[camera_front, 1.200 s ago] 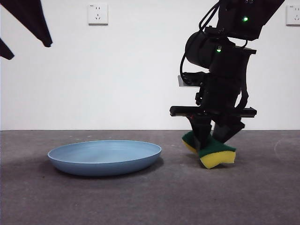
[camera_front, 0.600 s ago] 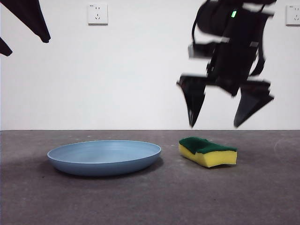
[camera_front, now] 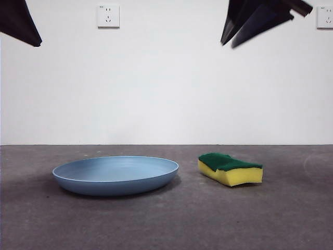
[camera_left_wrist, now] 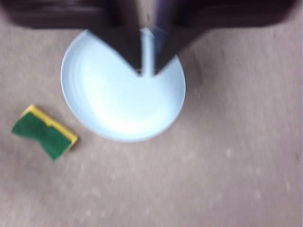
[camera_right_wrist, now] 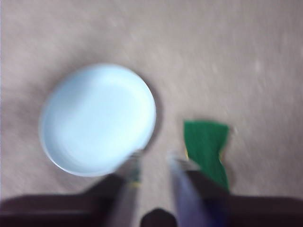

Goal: Pick up the plate,pick up the cloth,clean the plate with the cloth

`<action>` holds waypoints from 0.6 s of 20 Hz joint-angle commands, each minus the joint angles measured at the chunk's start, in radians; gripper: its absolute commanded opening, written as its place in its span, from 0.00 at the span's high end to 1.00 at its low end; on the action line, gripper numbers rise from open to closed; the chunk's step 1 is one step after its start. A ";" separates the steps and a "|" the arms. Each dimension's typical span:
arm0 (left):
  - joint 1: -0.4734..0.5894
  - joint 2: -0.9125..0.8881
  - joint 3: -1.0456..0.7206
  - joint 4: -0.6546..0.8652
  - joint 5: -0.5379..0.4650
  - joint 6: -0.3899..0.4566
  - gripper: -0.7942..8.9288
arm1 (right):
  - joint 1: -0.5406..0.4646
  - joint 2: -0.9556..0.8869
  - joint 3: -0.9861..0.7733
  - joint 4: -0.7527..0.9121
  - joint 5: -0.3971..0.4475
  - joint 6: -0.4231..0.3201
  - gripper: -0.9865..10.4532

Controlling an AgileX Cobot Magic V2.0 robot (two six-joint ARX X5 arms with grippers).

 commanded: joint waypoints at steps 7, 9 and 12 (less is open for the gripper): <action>-0.004 -0.276 -0.421 0.391 -0.005 -0.053 0.93 | 0.014 -0.320 -0.508 0.353 0.006 0.010 0.92; -0.004 -0.322 -0.494 0.429 -0.005 -0.084 0.93 | 0.014 -0.378 -0.565 0.355 0.005 0.010 0.92; -0.004 -0.323 -0.500 0.416 -0.001 -0.141 0.92 | 0.011 -0.395 -0.565 0.336 0.005 0.009 0.91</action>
